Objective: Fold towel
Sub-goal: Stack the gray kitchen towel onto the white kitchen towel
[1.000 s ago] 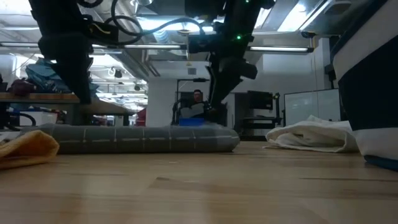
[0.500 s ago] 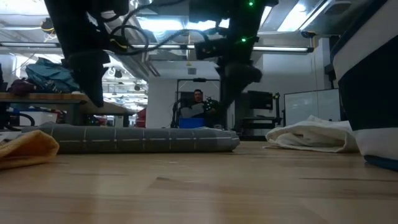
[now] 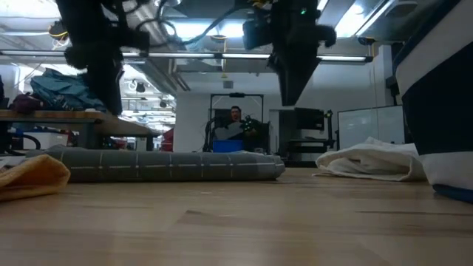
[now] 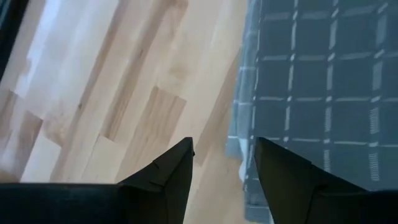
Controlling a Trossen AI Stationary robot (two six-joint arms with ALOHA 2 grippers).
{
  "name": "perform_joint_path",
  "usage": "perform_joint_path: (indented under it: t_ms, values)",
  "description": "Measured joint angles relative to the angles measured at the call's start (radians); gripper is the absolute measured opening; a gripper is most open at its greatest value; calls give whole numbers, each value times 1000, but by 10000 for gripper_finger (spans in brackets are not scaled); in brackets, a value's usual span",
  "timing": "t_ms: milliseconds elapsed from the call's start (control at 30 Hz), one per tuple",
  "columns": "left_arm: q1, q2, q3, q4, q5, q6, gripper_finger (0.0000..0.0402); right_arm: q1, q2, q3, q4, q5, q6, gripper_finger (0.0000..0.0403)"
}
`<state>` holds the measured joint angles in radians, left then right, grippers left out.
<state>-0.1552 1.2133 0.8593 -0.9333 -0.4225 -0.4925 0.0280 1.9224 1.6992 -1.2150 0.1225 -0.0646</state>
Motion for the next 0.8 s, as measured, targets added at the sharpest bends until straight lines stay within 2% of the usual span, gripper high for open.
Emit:
perform_joint_path:
  t_ms: [200,400,567,700,800]
  values:
    - [-4,-153,1,0,0,28,164,-42,-187,-93,35,-71,-19,147]
    - [-4,-249,1,-1,0,39,164,-78,-442,-363,295,-101,54,147]
    - [-2,-264,1,-1,-4,64,164,-70,-580,-576,496,-119,296,147]
    - [-2,-248,1,3,-7,74,164,-52,-586,-649,606,-144,594,147]
    - [-2,-234,1,3,-8,59,164,-40,-560,-656,673,-143,717,147]
